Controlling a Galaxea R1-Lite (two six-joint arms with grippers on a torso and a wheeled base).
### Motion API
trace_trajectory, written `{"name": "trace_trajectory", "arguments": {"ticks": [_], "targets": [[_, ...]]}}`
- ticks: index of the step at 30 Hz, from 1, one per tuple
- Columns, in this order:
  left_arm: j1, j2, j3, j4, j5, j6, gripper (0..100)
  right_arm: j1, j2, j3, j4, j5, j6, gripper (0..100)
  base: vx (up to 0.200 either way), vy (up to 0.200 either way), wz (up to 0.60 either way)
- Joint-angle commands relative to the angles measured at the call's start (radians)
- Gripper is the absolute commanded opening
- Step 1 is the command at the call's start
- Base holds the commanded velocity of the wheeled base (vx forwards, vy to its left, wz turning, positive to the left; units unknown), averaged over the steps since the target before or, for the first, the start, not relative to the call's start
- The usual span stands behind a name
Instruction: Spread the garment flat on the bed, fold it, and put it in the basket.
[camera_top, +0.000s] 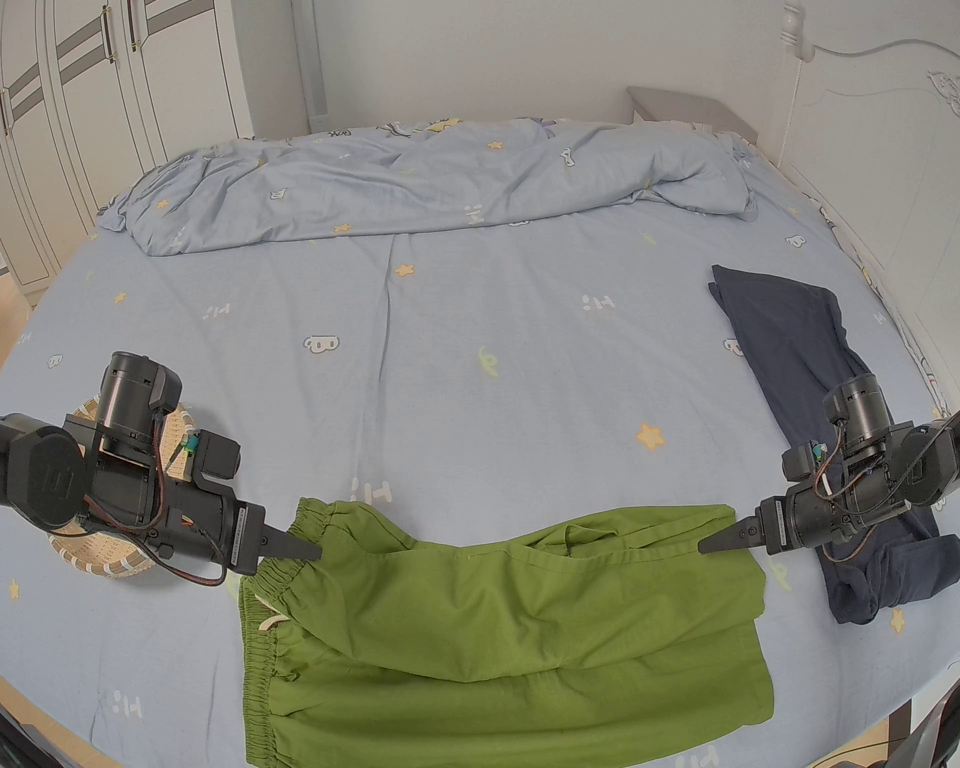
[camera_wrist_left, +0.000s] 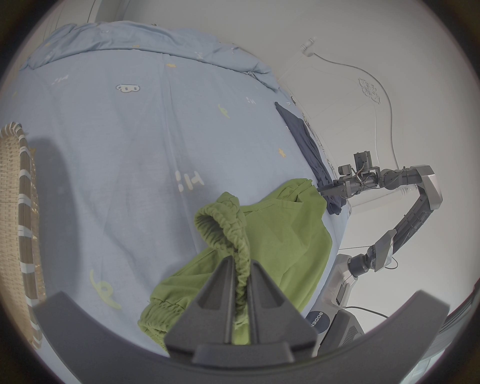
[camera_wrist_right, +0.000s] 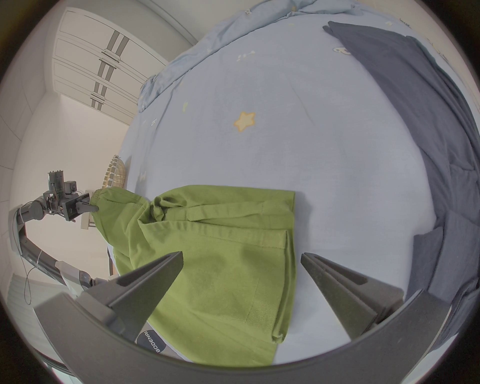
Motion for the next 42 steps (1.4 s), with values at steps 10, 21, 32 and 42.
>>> {"name": "trace_trajectory", "arguments": {"ticks": [10, 21, 32, 42], "targets": [[0.0, 0.006, 0.0, -0.001, 0.0, 0.0, 0, 0.005, 0.013, 0.009, -0.002, -0.001, 0.0, 0, 0.0, 0.0, 0.0], [0.001, 0.008, -0.003, -0.001, 0.002, 0.0, 0, -0.021, -0.006, 0.001, -0.002, -0.003, 0.0, 0, 0.0, 0.0, 0.0], [0.124, -0.011, -0.066, 0.003, -0.009, -0.017, 0, -0.02, -0.21, -0.036, -0.002, -0.004, 0.096, 0, 0.0, 0.0, 0.0], [0.141, -0.009, -0.074, 0.001, -0.011, -0.023, 0, 0.059, -0.497, -0.067, 0.096, 0.0, 0.122, 0, 0.0, 0.0, 0.0]]}}
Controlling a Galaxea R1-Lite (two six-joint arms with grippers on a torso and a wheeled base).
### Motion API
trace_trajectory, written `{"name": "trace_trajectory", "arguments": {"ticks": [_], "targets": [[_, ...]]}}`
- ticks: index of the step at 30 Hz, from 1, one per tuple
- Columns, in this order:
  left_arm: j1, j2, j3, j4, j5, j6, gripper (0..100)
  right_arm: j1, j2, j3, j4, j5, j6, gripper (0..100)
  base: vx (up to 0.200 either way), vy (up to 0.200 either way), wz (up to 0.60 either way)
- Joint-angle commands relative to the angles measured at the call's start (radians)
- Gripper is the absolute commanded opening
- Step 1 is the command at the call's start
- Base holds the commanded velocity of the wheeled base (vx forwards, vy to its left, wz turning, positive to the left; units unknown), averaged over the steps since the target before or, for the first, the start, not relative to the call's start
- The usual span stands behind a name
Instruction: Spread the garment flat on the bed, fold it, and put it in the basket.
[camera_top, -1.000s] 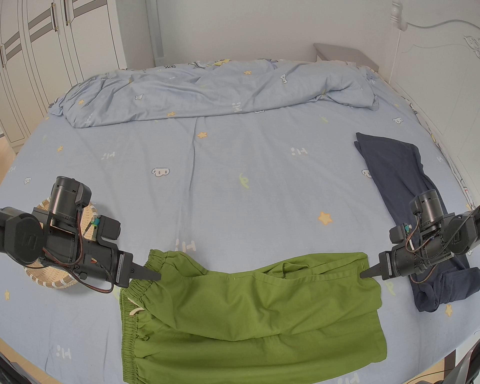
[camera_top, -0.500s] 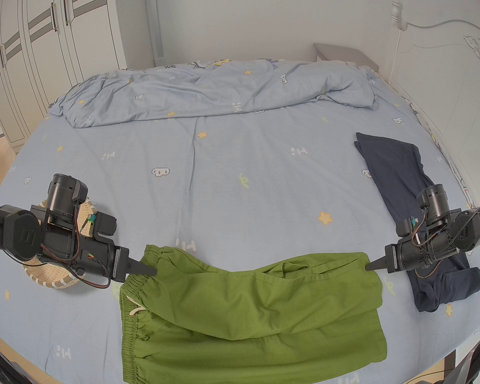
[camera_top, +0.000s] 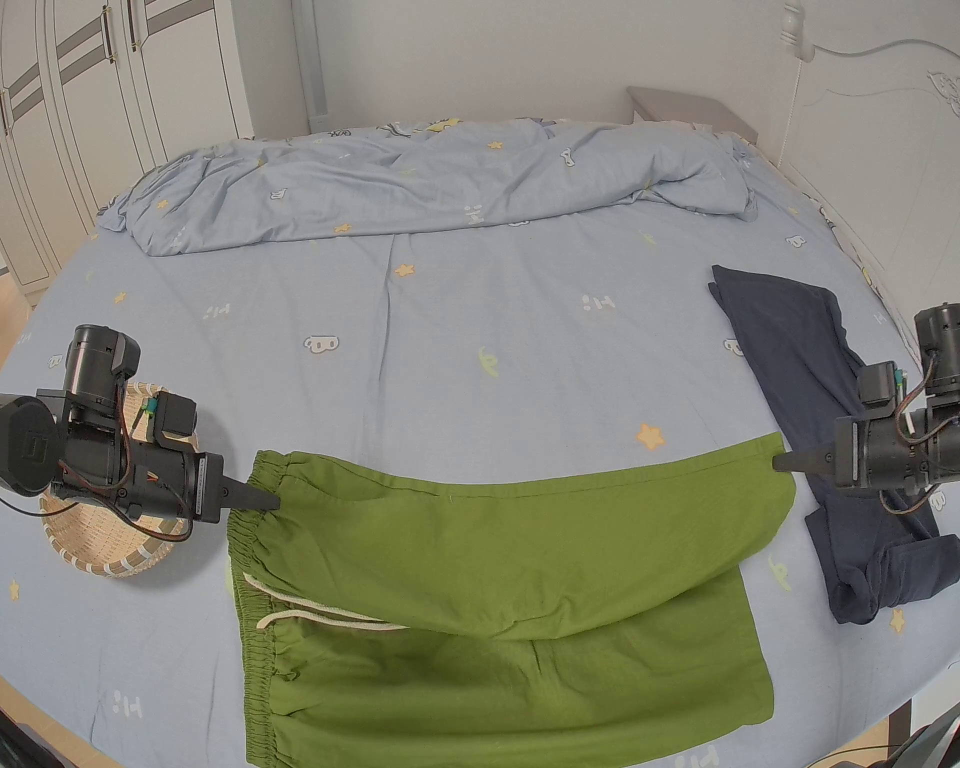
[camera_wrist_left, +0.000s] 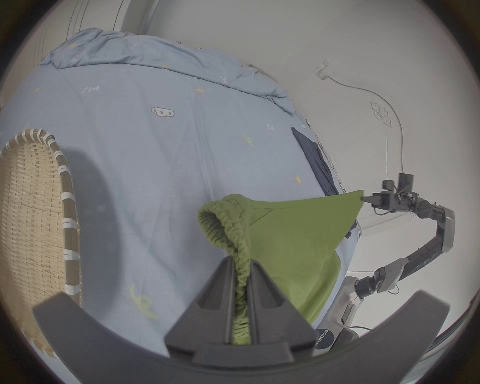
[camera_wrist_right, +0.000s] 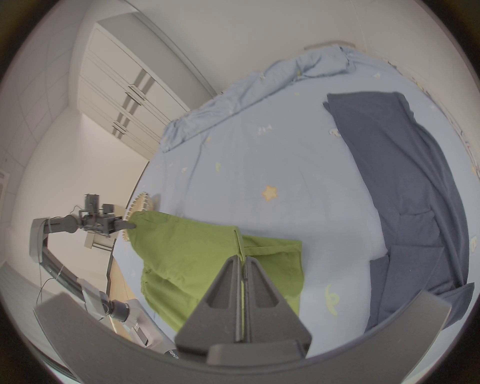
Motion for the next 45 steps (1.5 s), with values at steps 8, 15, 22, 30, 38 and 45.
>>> {"name": "trace_trajectory", "arguments": {"ticks": [8, 15, 22, 30, 38, 45], "targets": [[0.01, 0.001, -0.012, -0.001, -0.001, -0.001, 0, 0.138, -0.267, -0.087, 0.178, 0.001, 0.008, 0, 0.0, 0.0, 0.0], [0.014, -0.001, -0.014, -0.001, -0.001, -0.001, 0, 0.157, -0.273, -0.096, 0.217, 0.001, 0.008, 0, 0.0, 0.0, 0.0], [0.065, -0.002, -0.035, -0.001, -0.003, -0.003, 0, 0.118, -0.173, -0.089, 0.192, -0.003, 0.008, 0, 0.0, 0.0, 0.0], [0.103, 0.013, -0.077, -0.003, -0.013, -0.012, 0, 0.022, 0.008, -0.135, 0.049, -0.003, 0.011, 0, 0.0, 0.0, 0.0], [0.102, 0.045, -0.112, -0.003, -0.012, -0.01, 0, 0.008, 0.21, -0.279, -0.064, -0.057, 0.0, 0, 0.0, 0.0, 0.0], [0.1, 0.123, -0.136, -0.05, -0.003, -0.009, 0, 0.023, 0.419, -0.444, -0.196, -0.121, -0.014, 0, 0.0, 0.0, 0.0]]}}
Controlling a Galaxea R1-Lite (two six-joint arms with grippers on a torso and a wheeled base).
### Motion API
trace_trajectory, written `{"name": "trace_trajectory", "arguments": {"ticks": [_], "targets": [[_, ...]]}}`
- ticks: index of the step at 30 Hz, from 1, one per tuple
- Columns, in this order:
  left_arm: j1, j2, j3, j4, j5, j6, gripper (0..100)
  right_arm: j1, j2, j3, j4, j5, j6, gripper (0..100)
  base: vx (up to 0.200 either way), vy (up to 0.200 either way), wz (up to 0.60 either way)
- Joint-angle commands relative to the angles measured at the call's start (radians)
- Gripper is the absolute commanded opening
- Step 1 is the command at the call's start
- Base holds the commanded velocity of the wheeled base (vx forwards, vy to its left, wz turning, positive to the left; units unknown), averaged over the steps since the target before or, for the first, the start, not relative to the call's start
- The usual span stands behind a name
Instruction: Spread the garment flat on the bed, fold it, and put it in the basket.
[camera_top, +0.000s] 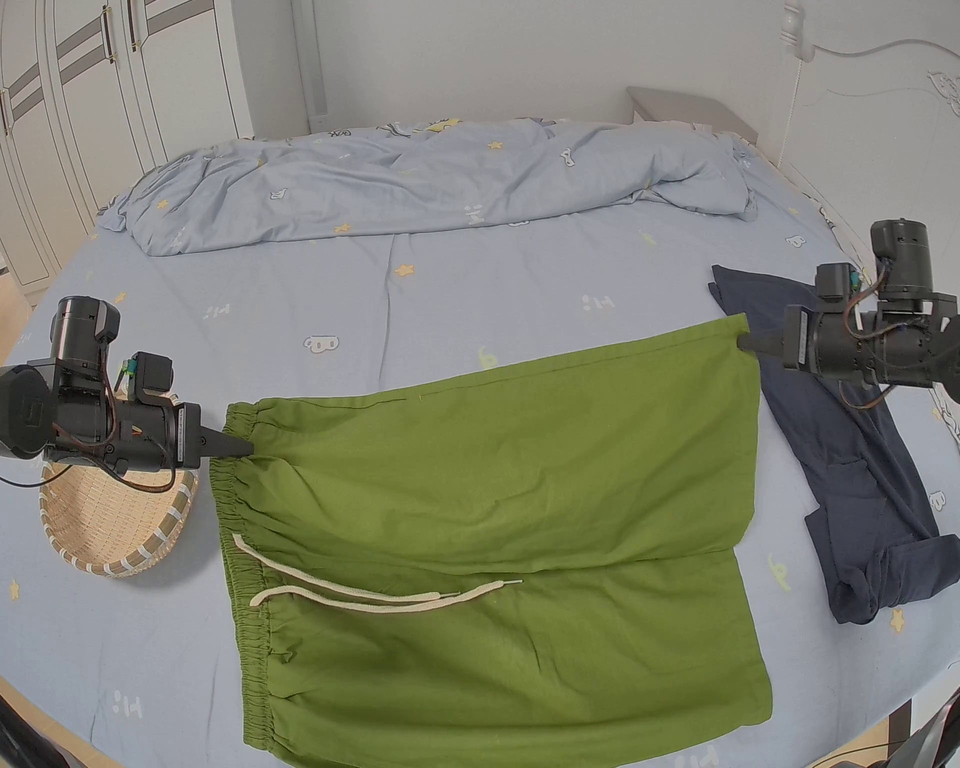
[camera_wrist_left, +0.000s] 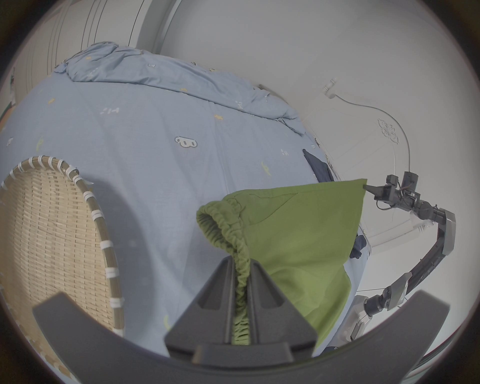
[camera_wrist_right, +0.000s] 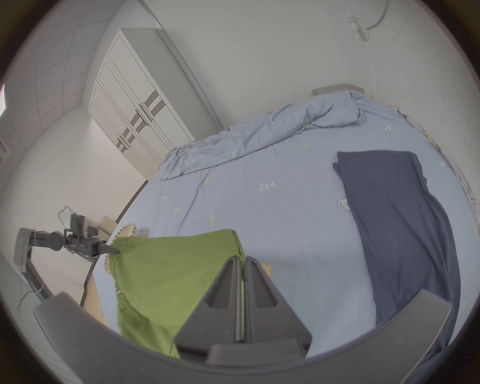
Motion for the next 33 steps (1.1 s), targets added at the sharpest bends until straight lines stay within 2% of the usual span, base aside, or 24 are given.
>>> {"name": "trace_trajectory", "arguments": {"ticks": [1, 4, 5, 7, 15, 24, 33], "targets": [[0.004, 0.082, -0.024, -0.026, 0.007, 0.001, 0, 0.007, 0.22, -0.154, -0.054, -0.031, -0.015, 0, 0.0, 0.0, 0.0], [0.005, 0.109, -0.04, -0.027, 0.007, 0.001, 0, 0.009, 0.279, -0.213, -0.056, -0.062, -0.036, 0, 0.0, 0.0, 0.0], [0.017, 0.138, -0.047, -0.057, 0.006, -0.001, 0, 0.01, 0.355, -0.29, -0.056, -0.134, -0.063, 0, 0.0, 0.0, 0.0], [0.02, 0.152, -0.046, -0.083, 0.006, -0.003, 0, 0.016, 0.385, -0.319, -0.056, -0.149, -0.069, 0, 0.0, 0.0, 0.0], [0.024, 0.211, -0.052, -0.192, 0.006, -0.012, 0, 0.032, 0.476, -0.436, -0.051, -0.156, -0.073, 0, 0.0, 0.0, 0.0], [0.039, 0.23, -0.063, -0.196, 0.006, -0.01, 0, 0.035, 0.551, -0.546, -0.048, -0.176, -0.072, 0, 0.0, 0.0, 0.0], [0.04, 0.24, -0.072, -0.198, 0.007, -0.01, 0, 0.033, 0.572, -0.571, -0.048, -0.177, -0.072, 0, 0.0, 0.0, 0.0]]}}
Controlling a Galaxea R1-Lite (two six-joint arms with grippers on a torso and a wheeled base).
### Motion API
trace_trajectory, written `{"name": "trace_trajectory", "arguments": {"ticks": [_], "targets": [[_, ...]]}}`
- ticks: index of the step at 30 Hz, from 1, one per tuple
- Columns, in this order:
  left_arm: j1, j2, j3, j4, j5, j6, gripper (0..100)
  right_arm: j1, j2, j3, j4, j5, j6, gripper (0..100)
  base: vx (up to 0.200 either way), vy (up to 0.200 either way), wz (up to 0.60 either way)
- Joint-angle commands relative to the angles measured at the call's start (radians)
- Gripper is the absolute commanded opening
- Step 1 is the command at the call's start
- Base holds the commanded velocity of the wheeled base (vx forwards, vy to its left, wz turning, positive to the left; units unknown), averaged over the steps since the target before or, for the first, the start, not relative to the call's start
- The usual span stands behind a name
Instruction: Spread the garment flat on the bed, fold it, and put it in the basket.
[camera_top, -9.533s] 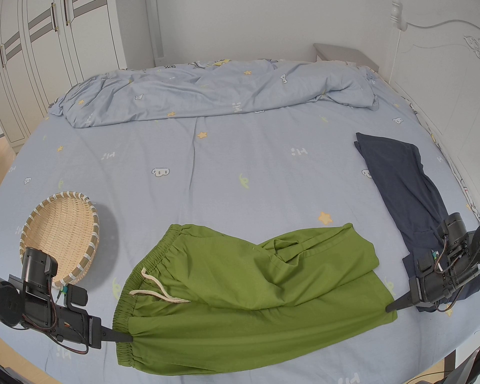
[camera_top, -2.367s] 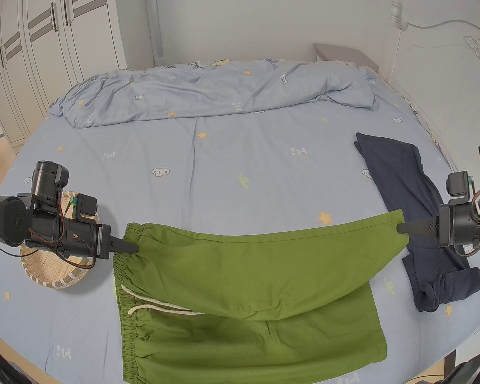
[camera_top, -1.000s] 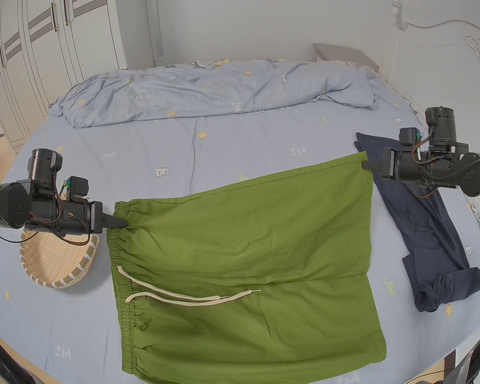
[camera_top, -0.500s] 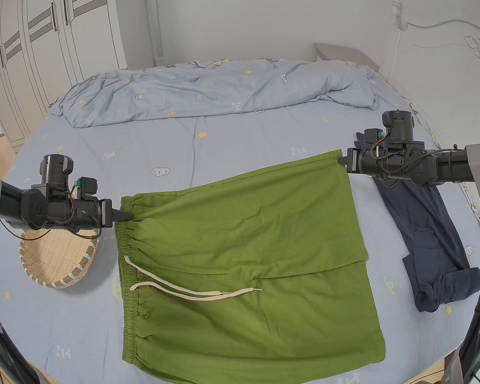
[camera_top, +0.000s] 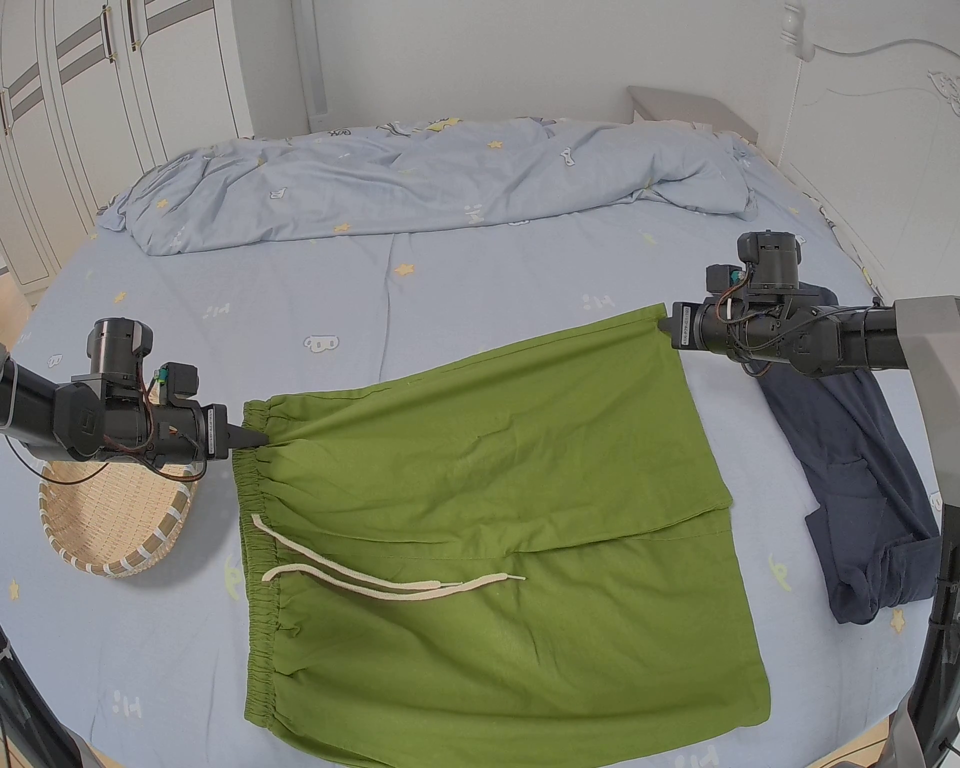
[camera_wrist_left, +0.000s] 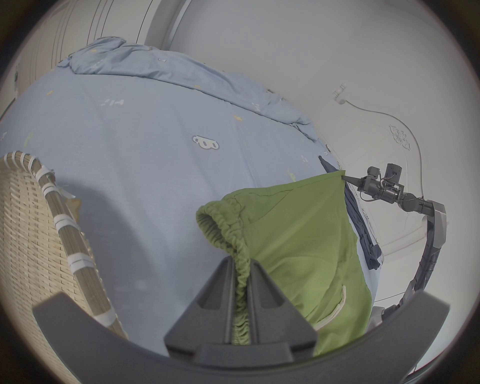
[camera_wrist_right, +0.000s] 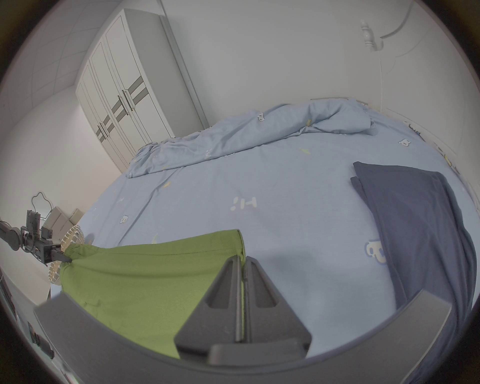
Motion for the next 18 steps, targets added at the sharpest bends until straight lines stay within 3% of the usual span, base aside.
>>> {"name": "trace_trajectory", "arguments": {"ticks": [1, 8, 9, 18], "targets": [[0.001, 0.009, -0.005, 0.0, 0.002, 0.0, 0, -0.001, 0.015, -0.007, -0.001, -0.001, 0.001, 0, 0.0, 0.0, 0.0], [-0.002, 0.014, -0.009, 0.0, 0.002, 0.0, 0, 0.002, 0.033, -0.026, 0.001, -0.001, 0.001, 0, 0.0, 0.0, 0.0], [-0.002, 0.017, -0.012, 0.0, 0.002, 0.0, 100, 0.002, 0.041, -0.032, 0.001, -0.001, 0.001, 100, 0.0, 0.0, 0.0], [-0.014, 0.002, -0.009, 0.0, 0.003, 0.0, 100, 0.007, 0.052, -0.043, -0.001, -0.001, 0.002, 100, 0.0, 0.0, 0.0]]}}
